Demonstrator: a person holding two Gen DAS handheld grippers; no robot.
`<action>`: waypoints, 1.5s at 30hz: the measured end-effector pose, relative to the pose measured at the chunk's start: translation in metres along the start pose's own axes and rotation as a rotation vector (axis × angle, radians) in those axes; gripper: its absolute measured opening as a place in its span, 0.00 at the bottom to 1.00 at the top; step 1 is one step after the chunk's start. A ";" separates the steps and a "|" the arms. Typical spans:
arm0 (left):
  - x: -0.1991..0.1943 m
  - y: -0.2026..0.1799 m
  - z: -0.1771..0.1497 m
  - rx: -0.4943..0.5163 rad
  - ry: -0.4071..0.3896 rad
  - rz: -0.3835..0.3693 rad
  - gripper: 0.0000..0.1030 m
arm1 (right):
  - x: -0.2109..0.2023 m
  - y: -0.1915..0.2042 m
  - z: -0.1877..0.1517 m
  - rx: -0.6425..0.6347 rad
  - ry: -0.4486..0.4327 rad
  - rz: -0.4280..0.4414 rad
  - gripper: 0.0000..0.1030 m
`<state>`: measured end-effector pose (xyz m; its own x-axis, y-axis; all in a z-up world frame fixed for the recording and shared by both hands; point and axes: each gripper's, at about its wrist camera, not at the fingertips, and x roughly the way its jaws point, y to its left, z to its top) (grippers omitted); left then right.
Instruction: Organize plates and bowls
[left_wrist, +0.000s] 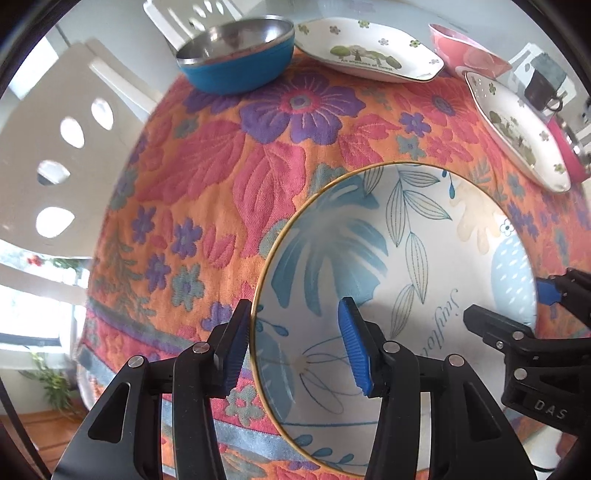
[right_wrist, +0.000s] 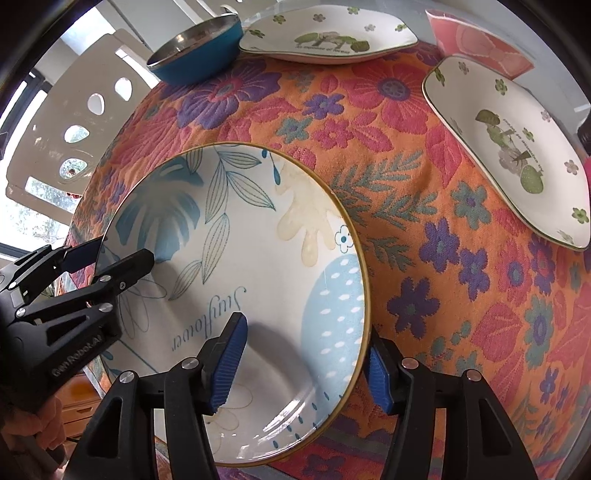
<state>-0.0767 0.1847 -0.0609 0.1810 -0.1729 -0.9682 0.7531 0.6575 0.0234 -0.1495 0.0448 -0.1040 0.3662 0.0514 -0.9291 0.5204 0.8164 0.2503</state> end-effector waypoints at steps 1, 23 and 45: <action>0.002 0.007 0.000 -0.017 0.021 -0.042 0.45 | 0.000 -0.001 0.001 0.005 0.008 -0.001 0.57; 0.014 0.069 -0.004 -0.061 0.113 -0.150 0.79 | 0.023 0.026 0.024 0.050 0.129 -0.049 0.94; -0.035 0.065 0.063 -0.261 0.214 -0.005 0.90 | -0.033 -0.004 0.071 -0.300 0.133 0.015 0.77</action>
<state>0.0059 0.1871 -0.0102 0.0200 -0.0373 -0.9991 0.5610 0.8276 -0.0197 -0.1090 -0.0010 -0.0553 0.2579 0.1235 -0.9582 0.2579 0.9470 0.1915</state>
